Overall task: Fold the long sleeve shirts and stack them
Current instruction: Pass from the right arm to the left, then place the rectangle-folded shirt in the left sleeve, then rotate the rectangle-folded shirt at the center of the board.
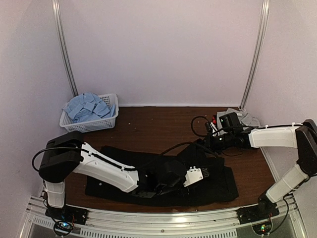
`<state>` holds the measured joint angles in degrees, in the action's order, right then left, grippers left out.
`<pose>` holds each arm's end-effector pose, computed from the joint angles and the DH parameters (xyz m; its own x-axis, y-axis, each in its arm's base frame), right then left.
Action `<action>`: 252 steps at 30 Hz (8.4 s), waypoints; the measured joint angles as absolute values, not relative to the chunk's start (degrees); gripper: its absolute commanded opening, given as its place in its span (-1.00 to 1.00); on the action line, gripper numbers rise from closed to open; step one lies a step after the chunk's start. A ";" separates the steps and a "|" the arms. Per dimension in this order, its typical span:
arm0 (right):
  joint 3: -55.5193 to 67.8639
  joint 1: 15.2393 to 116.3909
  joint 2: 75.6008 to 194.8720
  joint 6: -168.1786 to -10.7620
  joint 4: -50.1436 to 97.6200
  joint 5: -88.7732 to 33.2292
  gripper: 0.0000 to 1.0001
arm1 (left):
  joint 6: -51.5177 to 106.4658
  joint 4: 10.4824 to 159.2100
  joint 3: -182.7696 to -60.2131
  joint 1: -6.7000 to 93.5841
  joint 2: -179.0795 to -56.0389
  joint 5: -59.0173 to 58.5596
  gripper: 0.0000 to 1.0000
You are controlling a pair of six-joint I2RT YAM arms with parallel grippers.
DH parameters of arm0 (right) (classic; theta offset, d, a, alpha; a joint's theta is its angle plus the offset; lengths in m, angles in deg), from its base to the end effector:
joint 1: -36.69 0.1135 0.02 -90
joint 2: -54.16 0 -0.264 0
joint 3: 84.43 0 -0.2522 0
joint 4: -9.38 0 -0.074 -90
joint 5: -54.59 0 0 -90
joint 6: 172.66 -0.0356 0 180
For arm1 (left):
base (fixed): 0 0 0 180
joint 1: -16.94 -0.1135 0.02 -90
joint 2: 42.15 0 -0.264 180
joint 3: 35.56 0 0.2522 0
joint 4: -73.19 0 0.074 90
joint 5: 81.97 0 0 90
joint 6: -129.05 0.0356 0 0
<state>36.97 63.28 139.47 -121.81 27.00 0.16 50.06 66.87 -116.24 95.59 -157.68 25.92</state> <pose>0.2566 0.1516 0.1913 -0.9494 0.0991 -0.2981 -0.1764 0.6171 0.7669 0.0964 -0.4249 0.1561 0.0758 0.5460 -0.8344 0.8817 0.3541 0.3118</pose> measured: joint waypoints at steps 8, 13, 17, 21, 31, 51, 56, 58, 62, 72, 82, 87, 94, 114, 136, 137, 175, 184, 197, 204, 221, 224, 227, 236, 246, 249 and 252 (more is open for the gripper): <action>36.97 63.26 139.65 -121.66 26.26 0.84 -1.00 | 47.52 66.74 -122.90 97.50 -164.28 39.06 0.53; 37.16 63.26 139.65 -121.59 26.08 1.01 -1.00 | 45.88 66.92 -122.97 97.89 -165.22 44.33 0.06; 37.58 63.26 139.65 -121.57 25.86 1.06 -1.00 | 44.73 66.83 -122.97 97.89 -165.22 45.92 -0.38; 38.19 63.15 139.65 -121.40 25.82 1.19 -1.00 | 43.11 67.40 -122.88 97.71 -164.83 45.94 -0.95; 38.37 63.01 139.65 -120.74 25.65 1.97 -1.00 | 40.27 69.56 -121.94 95.59 -160.30 42.12 -1.00; 35.92 63.01 138.75 -107.93 36.95 3.53 0.29 | 31.83 93.67 -121.59 79.16 -141.70 5.16 -1.00; 34.96 63.01 132.41 -102.88 44.38 4.03 0.64 | 31.59 105.23 -128.94 78.31 -141.72 -1.62 -1.00; 34.93 62.99 129.46 -102.01 46.52 4.33 0.71 | 31.61 109.50 -132.96 78.15 -141.72 -4.50 -1.00; 35.17 63.01 122.86 -101.38 49.99 4.88 0.74 | 31.70 116.18 -140.94 78.11 -141.72 -8.66 -1.00; 36.33 62.99 111.96 -104.09 54.50 4.38 0.64 | 37.36 129.12 -145.90 79.49 -141.22 -14.88 -1.00; 28.20 61.33 109.84 -104.41 60.11 1.14 0.66 | 44.68 136.66 -147.06 88.40 -140.67 -14.67 -1.00; 27.35 59.04 112.28 -103.98 61.21 -1.20 0.66 | 47.65 139.50 -152.24 93.91 -140.56 -14.78 -1.00; 28.05 58.03 115.45 -103.80 61.05 -1.98 0.66 | 51.30 144.55 -157.94 98.37 -140.78 -14.97 -1.00; 31.26 56.65 117.25 -103.32 58.98 -2.44 0.65 | 50.43 136.66 -145.09 72.34 -140.98 -28.61 -1.00; 35.26 55.15 122.32 -100.85 54.37 -1.90 0.61 | 36.51 118.92 -114.58 45.28 -135.97 -34.56 -1.00; 35.72 55.15 122.34 -100.83 54.04 -1.85 0.62 | 36.16 118.81 -114.58 44.89 -136.52 -34.38 -1.00; 44.75 60.20 132.70 -104.35 39.92 1.08 0.59 | 28.70 116.03 -101.79 37.87 -132.96 -26.49 -0.90; 43.87 60.63 133.53 -104.50 42.41 -6.49 0.53 | 26.23 116.86 -101.83 37.87 -134.55 -13.86 -0.31; 37.82 70.86 126.78 -106.97 50.17 -20.04 0.49 | 23.35 115.77 -102.27 41.28 -121.33 0.00 -0.01; 40.07 72.98 129.18 -109.99 47.96 -20.01 0.46 | 20.68 104.66 -100.13 45.74 -120.46 -4.96 0.00; 36.55 72.96 143.39 -110.88 45.91 -28.17 0.54 | 17.38 95.97 -91.41 50.92 -130.99 0.81 -0.02; 33.29 72.94 146.45 -109.27 47.61 -31.34 0.55 | 16.70 96.03 -89.64 50.92 -131.03 4.94 -0.07; 28.31 72.61 151.15 -106.27 49.25 -33.59 0.55 | 15.42 94.76 -87.89 51.12 -130.53 7.69 -0.10; 5.54 71.85 169.83 -97.42 47.90 -34.81 0.55 | 8.29 90.96 -79.15 51.40 -122.88 12.11 -0.15; -29.96 71.67 193.90 -88.41 47.02 -33.48 0.65 | 0.75 88.25 -73.68 59.62 -117.68 13.66 -0.15; -36.65 71.54 198.01 -85.40 47.13 -34.59 0.74 | 0.38 86.09 -75.61 63.47 -121.07 13.44 -0.14; -37.78 71.17 198.58 -82.69 47.20 -35.69 0.88 | 1.12 84.21 -80.37 68.08 -127.01 11.85 -0.14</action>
<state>-37.78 71.17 198.58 -82.69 47.20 -35.69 1.12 84.21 -80.37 68.08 -127.01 11.85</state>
